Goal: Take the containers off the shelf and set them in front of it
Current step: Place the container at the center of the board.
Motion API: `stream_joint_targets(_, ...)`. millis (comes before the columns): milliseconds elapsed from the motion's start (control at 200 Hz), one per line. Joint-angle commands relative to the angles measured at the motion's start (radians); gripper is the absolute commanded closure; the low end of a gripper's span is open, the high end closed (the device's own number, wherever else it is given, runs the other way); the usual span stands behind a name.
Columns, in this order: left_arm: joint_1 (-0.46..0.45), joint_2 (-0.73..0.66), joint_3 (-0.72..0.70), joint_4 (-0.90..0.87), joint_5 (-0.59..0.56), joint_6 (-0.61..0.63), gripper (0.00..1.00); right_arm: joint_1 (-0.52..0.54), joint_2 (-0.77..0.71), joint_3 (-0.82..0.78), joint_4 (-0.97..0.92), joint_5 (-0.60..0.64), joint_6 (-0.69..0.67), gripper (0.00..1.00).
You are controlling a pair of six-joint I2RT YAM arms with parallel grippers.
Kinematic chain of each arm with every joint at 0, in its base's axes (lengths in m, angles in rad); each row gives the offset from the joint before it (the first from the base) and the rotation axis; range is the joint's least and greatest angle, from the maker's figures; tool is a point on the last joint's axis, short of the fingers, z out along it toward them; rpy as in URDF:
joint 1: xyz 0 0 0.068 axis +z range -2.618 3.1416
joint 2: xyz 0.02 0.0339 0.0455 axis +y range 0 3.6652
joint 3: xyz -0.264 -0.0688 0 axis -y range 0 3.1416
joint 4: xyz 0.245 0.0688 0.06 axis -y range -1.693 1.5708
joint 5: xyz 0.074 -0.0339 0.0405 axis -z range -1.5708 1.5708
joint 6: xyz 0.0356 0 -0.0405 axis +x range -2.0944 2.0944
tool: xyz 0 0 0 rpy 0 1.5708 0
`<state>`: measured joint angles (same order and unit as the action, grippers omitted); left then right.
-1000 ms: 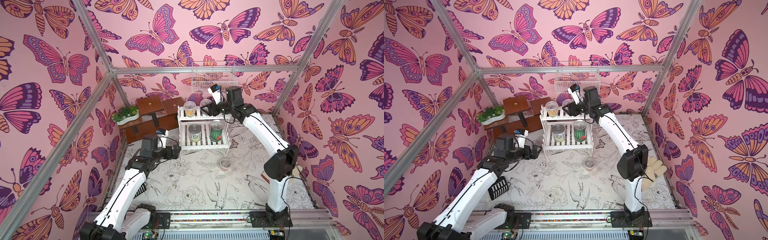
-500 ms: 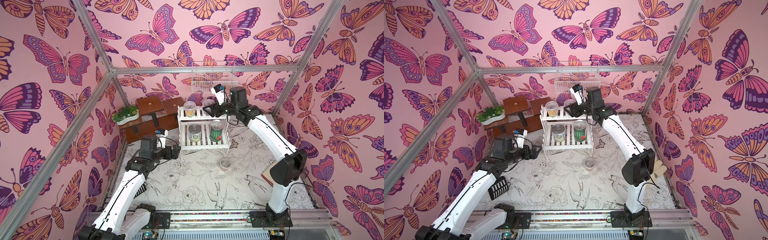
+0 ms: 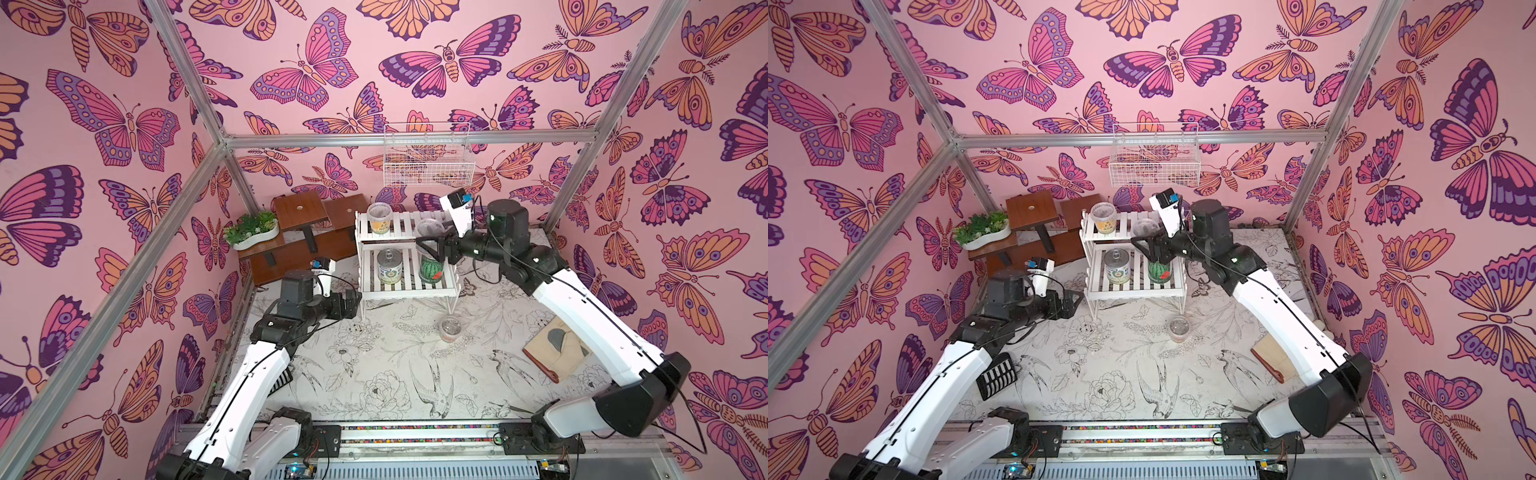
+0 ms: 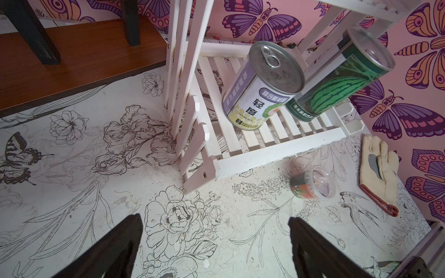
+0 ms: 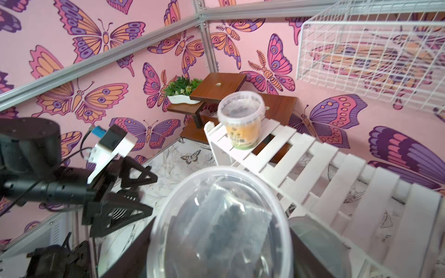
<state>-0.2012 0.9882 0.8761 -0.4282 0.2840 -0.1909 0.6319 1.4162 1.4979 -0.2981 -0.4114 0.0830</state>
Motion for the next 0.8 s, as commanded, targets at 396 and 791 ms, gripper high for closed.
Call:
stream_joint_targets(396, 0.007, -0.023, -0.029, -0.023, -0.005, 0.007, 0.0, 0.225, -0.214, -0.491, 0.249, 0.124, 0.146, 0.51)
stream_joint_targets(791, 0.007, -0.026, -0.031, -0.028, -0.006, 0.008, 0.0, 0.284, -0.099, -0.708, 0.504, 0.205, 0.224, 0.51)
